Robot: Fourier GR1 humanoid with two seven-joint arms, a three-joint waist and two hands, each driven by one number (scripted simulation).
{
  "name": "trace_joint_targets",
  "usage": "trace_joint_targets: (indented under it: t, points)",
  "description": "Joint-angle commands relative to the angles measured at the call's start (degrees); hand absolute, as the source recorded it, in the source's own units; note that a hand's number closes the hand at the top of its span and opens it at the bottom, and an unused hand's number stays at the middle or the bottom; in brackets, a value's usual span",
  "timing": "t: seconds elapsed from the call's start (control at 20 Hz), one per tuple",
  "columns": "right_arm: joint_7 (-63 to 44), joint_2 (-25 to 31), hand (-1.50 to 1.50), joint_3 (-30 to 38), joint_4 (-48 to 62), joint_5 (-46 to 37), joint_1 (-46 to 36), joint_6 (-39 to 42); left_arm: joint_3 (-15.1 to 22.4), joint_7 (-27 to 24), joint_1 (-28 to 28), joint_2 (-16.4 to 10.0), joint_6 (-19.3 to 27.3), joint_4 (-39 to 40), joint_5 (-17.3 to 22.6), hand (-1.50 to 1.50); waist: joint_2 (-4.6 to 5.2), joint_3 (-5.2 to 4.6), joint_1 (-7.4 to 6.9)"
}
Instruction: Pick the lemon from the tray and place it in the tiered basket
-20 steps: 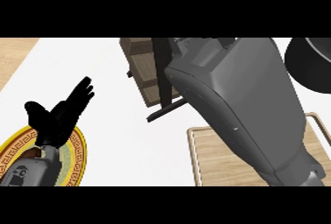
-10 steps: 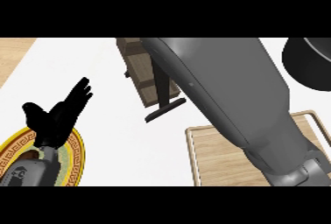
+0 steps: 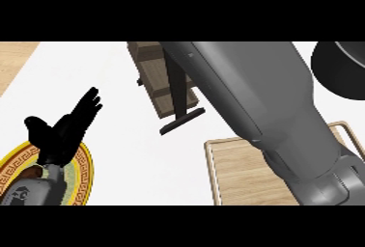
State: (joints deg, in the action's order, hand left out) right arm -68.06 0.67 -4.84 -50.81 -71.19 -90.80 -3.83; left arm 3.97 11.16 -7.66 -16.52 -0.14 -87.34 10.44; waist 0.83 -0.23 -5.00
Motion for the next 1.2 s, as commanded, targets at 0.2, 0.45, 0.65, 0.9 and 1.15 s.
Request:
trace_joint_targets:
  t: [0.2, 0.45, 0.65, 0.9, 1.15]
  points:
    - [-11.36, -0.64, -1.5, 5.58, -1.59, -2.18, -2.58, -17.16, -0.97, 0.38, -0.03, 0.0, -0.05, 0.1, 0.64, 0.0, -0.3, 0.09, 0.93]
    - [-10.8, -0.64, -1.5, 10.63, -5.79, -5.89, -2.97, -24.47, -2.16, 0.52, -0.19, -1.05, -0.97, 0.81, 1.41, 0.0, -0.38, 0.13, 2.18]
    - [-11.75, -0.64, -1.5, 13.04, -10.43, -10.75, -3.83, -26.55, -1.15, 0.6, 1.23, 0.22, 0.74, -0.14, 0.09, 0.0, -1.07, 0.18, 3.15]
    - [-12.61, -0.33, -1.5, 16.1, -17.52, -18.99, -2.56, -23.33, -4.32, -0.86, 2.86, -1.38, -0.6, 0.79, 2.02, 0.0, -1.53, 0.2, 5.17]
    - [-14.39, -0.66, -1.5, 15.7, -29.52, -23.13, -0.73, -13.87, -3.97, -0.07, 3.46, -0.86, 1.01, 0.29, 0.67, 0.0, -2.27, 0.3, 6.43]
